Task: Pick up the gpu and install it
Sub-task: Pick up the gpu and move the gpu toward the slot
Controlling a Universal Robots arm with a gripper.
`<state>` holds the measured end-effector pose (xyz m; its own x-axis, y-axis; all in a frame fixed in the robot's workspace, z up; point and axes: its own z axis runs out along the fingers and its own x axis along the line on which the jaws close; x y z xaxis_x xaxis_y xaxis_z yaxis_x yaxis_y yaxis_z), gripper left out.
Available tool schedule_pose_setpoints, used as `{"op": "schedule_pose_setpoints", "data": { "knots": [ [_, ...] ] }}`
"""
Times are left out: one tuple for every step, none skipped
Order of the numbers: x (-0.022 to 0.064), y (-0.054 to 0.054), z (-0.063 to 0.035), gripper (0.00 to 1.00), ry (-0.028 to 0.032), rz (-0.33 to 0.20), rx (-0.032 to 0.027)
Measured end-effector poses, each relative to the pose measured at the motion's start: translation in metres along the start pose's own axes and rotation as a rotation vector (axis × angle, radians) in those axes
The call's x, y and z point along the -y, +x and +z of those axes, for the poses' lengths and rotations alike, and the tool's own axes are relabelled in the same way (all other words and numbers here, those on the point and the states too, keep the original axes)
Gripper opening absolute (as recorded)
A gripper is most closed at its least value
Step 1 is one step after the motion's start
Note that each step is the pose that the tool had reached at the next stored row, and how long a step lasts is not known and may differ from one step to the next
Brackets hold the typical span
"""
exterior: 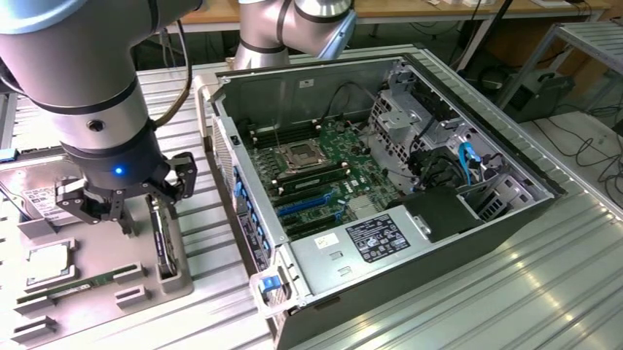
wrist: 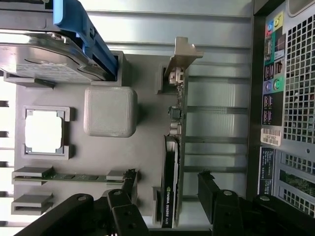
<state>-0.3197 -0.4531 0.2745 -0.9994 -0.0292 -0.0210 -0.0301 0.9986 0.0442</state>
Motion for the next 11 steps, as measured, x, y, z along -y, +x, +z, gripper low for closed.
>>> {"op": "schedule_pose_setpoints", "data": {
  "knots": [
    [0.0001,0.000,0.0008,0.62,0.0000,0.000,0.0000],
    [0.0001,0.000,0.0017,0.62,0.0000,0.000,0.0000],
    [0.0003,0.000,0.0026,0.62,0.0000,0.000,0.0001],
    [0.0004,0.000,0.0034,0.62,0.0001,0.000,0.0000],
    [0.0006,0.000,0.0042,0.62,0.0000,0.000,0.0000],
    [0.0008,0.000,0.0051,0.62,0.0001,0.000,0.0000],
    [0.0008,0.000,0.0065,0.62,0.0000,0.000,0.0000],
    [0.0009,0.000,0.0084,0.62,0.0000,0.000,0.0000],
    [0.0007,0.000,0.0098,0.62,0.0001,0.000,0.0000],
    [-0.0007,0.000,0.0119,0.62,0.0004,0.000,-0.0002],
    [-0.0021,0.000,0.0147,0.62,0.0008,0.000,0.0000]
  ]
}}
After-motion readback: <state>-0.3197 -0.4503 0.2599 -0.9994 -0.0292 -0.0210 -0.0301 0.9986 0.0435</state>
